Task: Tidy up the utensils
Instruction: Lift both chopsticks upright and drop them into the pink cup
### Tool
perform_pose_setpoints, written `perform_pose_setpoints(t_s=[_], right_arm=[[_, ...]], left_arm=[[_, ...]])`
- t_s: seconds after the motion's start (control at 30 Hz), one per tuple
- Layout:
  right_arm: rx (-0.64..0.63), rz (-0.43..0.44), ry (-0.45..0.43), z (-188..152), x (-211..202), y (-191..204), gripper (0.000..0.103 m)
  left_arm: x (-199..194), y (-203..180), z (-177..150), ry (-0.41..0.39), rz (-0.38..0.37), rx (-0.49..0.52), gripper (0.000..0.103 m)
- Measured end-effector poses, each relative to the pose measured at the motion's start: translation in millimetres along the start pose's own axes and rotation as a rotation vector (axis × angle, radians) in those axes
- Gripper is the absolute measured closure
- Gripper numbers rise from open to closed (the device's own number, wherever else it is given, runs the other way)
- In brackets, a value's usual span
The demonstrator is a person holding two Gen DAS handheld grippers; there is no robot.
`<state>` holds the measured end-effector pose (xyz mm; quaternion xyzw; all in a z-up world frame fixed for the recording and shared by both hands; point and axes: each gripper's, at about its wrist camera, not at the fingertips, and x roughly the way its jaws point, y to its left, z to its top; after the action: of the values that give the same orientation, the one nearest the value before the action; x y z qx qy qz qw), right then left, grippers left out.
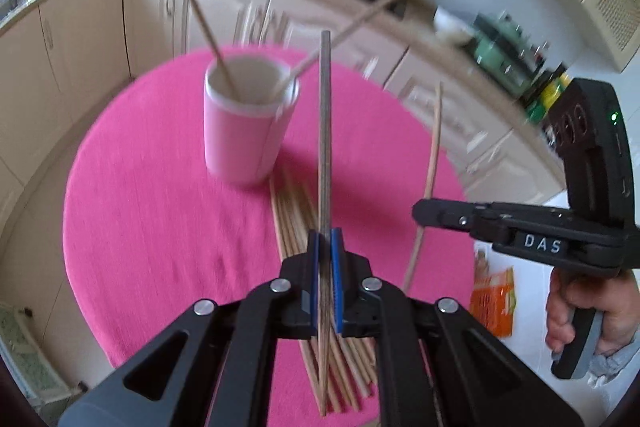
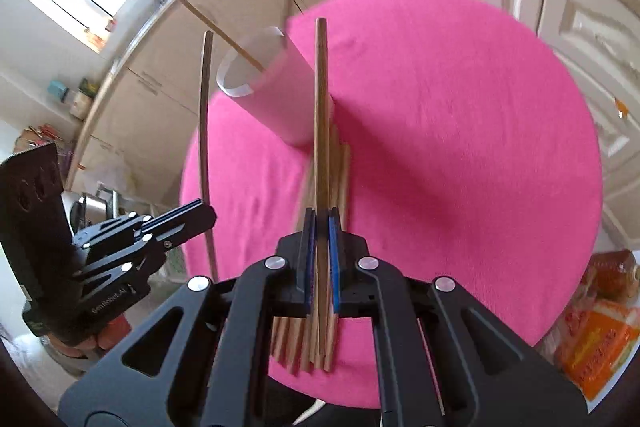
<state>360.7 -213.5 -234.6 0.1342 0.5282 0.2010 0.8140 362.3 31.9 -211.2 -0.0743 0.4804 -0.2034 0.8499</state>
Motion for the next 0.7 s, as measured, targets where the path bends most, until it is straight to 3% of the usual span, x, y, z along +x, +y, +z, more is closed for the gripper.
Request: perform_pose_setpoints(t_s=[0.43, 0.7], right_arm=[[-0.095, 0.041, -0.2, 57, -53, 50, 0.097], [-0.132, 0.02, -0.325, 106, -68, 75, 0.097]], left_arm=[[-44, -8, 77, -0.329, 0.035, 0.004, 0.097], [-40, 11, 121, -0.454, 0.054, -0.012, 0.097]])
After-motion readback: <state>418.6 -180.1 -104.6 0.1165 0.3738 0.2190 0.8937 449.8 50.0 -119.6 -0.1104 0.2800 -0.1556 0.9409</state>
